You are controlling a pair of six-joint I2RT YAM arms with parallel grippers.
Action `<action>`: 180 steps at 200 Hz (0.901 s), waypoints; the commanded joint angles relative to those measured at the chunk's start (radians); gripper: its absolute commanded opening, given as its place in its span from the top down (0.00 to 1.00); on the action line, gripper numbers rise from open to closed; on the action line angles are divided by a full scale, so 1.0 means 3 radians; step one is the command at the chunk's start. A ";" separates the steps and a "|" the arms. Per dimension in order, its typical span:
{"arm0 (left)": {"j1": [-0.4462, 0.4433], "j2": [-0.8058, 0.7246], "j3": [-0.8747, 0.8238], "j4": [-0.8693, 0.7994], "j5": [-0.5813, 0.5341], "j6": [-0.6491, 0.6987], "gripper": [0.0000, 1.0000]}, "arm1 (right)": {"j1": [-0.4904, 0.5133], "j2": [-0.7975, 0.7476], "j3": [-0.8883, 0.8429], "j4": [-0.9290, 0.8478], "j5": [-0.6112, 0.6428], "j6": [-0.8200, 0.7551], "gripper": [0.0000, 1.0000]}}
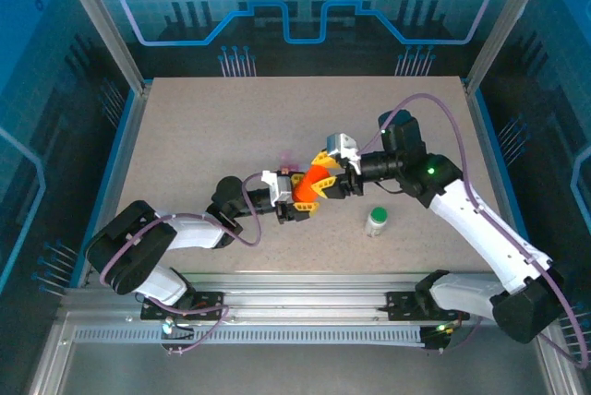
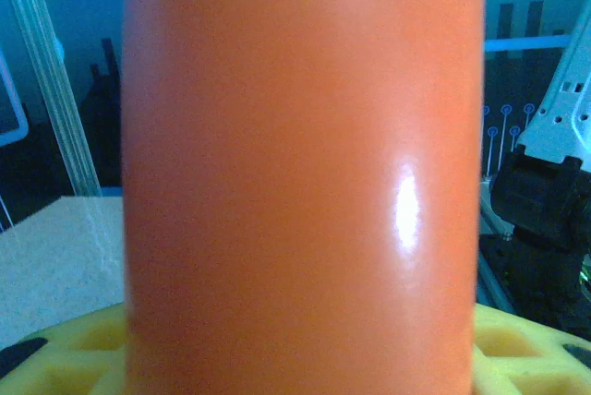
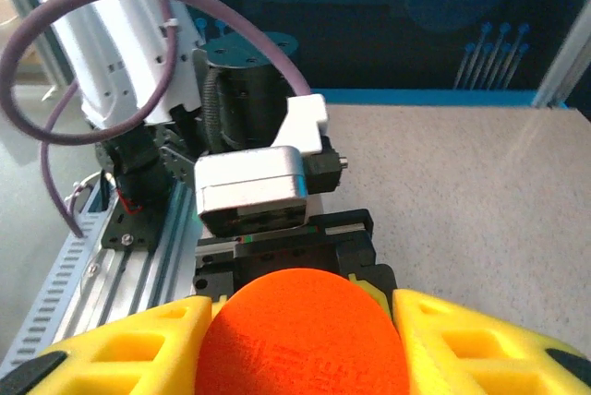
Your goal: Sort the pills into containers
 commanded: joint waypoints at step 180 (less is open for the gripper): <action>-0.0062 -0.0101 -0.0043 0.0376 -0.0579 0.0174 1.00 | 0.0051 -0.0640 -0.0483 0.1041 0.0908 0.2068 0.16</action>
